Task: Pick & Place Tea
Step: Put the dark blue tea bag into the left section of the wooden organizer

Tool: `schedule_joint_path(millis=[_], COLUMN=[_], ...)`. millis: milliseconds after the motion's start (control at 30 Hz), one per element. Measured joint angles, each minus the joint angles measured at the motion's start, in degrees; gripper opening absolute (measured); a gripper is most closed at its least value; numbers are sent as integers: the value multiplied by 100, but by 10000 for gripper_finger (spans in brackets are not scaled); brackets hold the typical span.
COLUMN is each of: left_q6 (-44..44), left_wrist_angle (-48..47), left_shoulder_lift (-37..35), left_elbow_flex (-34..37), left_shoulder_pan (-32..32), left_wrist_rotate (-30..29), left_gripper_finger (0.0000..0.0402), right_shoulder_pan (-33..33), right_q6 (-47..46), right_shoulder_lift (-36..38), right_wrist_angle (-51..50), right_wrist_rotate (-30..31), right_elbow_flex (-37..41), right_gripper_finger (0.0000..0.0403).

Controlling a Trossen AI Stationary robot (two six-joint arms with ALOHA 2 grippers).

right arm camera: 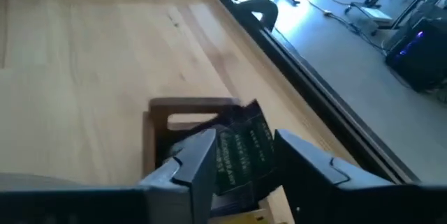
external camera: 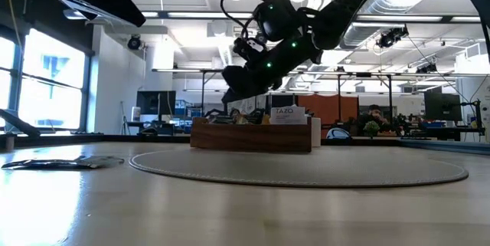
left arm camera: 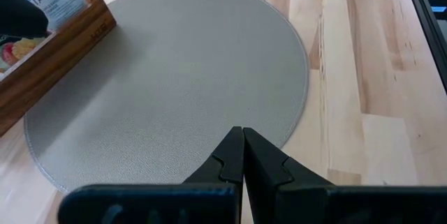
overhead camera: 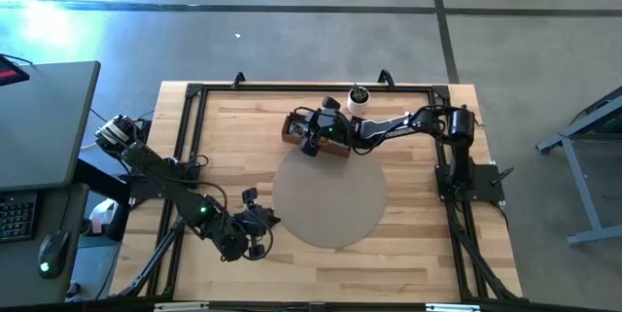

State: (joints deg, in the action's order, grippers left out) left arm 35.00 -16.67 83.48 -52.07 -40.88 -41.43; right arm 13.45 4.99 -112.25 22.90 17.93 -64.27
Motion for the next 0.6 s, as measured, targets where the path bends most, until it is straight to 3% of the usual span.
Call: schedule_joint_path(millis=[133, 333, 600], left_q6=[2, 151, 2174], left_wrist_angle=[-30, -151, -1778], left_shoulder_lift=[0, -2, 21], left_elbow_flex=[0, -1, -2], left_shoulder_pan=[0, -2, 0], left_wrist_rotate=[55, 685, 868], left_gripper_finger=[0, 0, 0], right_shoulder_pan=[-253, -962, -2023], right_q6=[39, -264, -873], right_shoulder_lift=[7, 9, 9], right_wrist_angle=[-186, -360, -763], right_wrist_rotate=[7, 45, -250], right_elbow_flex=[-157, -325, -323], right_gripper_finger=[151, 153, 154])
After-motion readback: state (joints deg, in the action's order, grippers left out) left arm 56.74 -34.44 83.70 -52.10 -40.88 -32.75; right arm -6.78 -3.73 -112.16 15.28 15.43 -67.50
